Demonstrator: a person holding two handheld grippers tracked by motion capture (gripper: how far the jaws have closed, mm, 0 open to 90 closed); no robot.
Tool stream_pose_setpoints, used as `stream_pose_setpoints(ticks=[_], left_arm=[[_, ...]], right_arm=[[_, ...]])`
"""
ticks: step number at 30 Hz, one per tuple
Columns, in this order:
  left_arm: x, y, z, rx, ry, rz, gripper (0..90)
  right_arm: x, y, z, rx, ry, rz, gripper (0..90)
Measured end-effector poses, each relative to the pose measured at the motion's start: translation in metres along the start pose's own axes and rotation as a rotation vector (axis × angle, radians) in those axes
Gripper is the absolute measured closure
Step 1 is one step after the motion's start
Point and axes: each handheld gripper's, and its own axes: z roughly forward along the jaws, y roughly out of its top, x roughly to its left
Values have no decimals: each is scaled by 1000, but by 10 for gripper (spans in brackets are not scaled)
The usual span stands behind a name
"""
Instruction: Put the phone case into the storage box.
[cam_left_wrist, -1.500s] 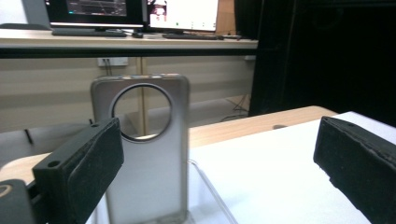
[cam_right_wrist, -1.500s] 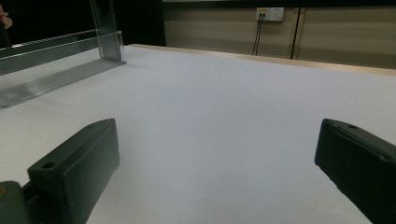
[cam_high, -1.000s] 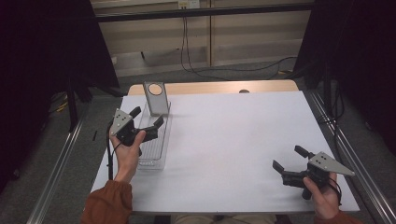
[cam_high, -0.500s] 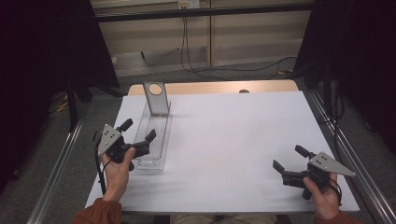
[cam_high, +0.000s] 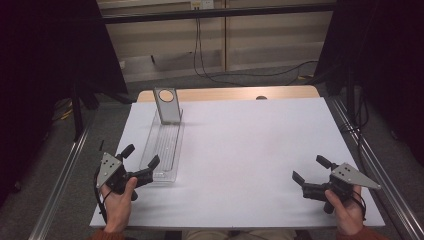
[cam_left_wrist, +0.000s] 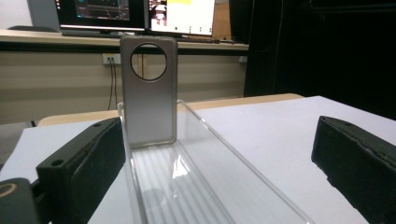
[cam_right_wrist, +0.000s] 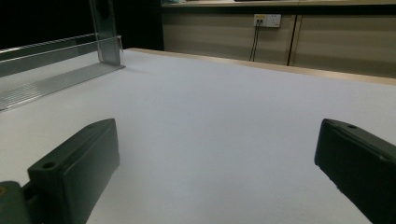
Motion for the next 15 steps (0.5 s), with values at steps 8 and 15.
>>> stream_pose_setpoints(ticks=[8,15], left_arm=[[-3,-8,-17,17,23,-11,30],[-5,-17,-28,36,40,-14,30]], right_arm=[[-2,-1,-2,1,-9,2,0],[-2,-1,-3,1,-17,10,0]])
